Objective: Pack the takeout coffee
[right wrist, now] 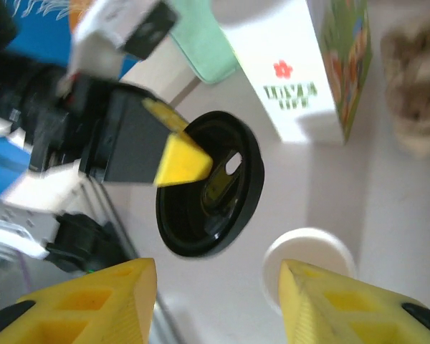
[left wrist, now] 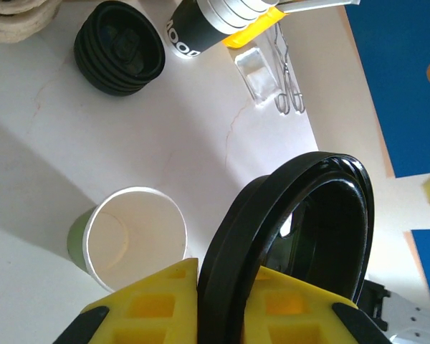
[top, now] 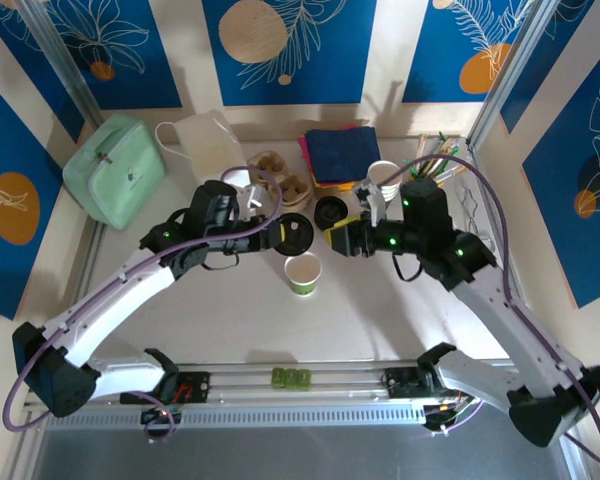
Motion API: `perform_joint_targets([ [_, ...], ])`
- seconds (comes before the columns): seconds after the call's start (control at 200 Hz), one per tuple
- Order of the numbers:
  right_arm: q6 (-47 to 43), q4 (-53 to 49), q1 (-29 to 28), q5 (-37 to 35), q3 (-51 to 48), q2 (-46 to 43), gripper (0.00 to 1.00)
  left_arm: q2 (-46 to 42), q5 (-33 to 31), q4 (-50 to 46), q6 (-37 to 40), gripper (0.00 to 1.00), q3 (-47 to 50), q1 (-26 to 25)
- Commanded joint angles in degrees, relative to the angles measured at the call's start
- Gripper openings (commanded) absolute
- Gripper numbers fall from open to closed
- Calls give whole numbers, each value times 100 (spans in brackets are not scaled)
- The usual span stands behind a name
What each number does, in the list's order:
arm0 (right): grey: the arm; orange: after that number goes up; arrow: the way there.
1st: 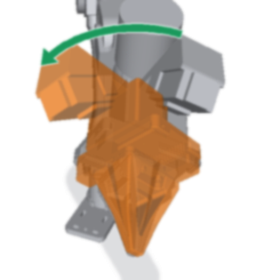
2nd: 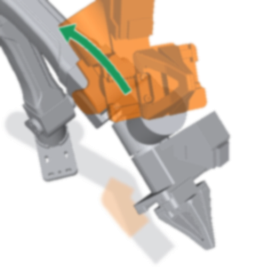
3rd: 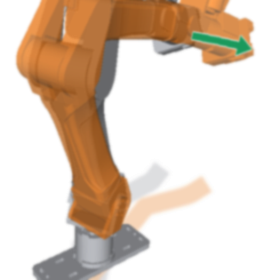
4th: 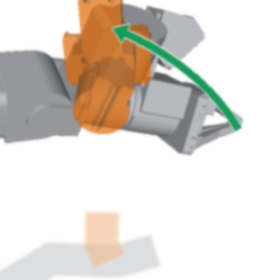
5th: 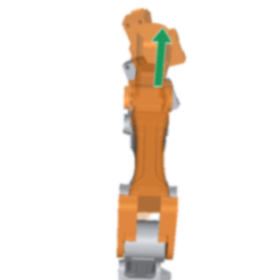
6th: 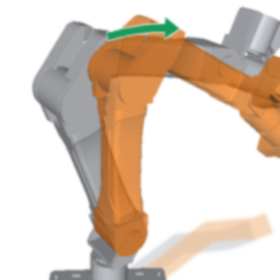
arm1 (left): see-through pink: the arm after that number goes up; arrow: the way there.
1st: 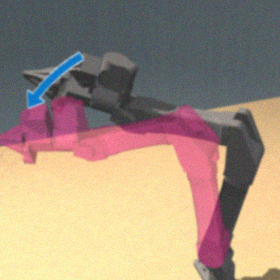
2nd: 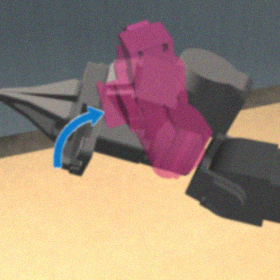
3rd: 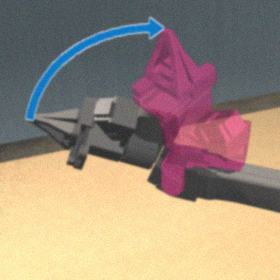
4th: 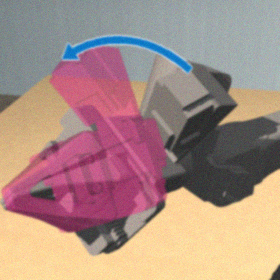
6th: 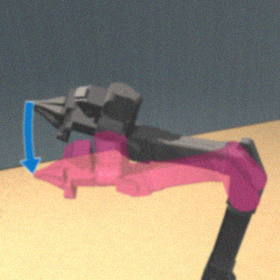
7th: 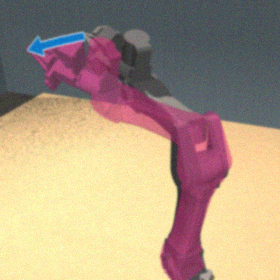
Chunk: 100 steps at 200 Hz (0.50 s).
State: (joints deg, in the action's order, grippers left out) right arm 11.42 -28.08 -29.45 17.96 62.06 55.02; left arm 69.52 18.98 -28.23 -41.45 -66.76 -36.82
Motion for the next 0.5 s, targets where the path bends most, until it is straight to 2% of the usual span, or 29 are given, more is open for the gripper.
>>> perform_joint_targets([
  [0.0, -2026, 883, 5, -84, -543, -471, 49, -120, 545, -380, -187, 16, -227, 247],
  [0.115, -3591, 1701, -192, 417, -1170, -842, 50, -270, 738, -660, -236, 18, -232, 482],
  [0.23, -4663, 2335, -609, -374, -1472, -818, 54, -331, 836, -975, -417, 17, -241, 619],
  [0.31, -5611, 2036, -792, -438, -1299, -614, 52, -351, 991, -1051, -661, 17, -194, 655],
  [0.385, -6145, 2226, -1036, -685, -1319, -522, 52, -351, 1137, -1168, -764, 16, -205, 654],
  [0.495, -6870, 2329, -1289, -662, -1312, -414, 52, -410, 1226, -1251, -842, 15, -220, 656],
])
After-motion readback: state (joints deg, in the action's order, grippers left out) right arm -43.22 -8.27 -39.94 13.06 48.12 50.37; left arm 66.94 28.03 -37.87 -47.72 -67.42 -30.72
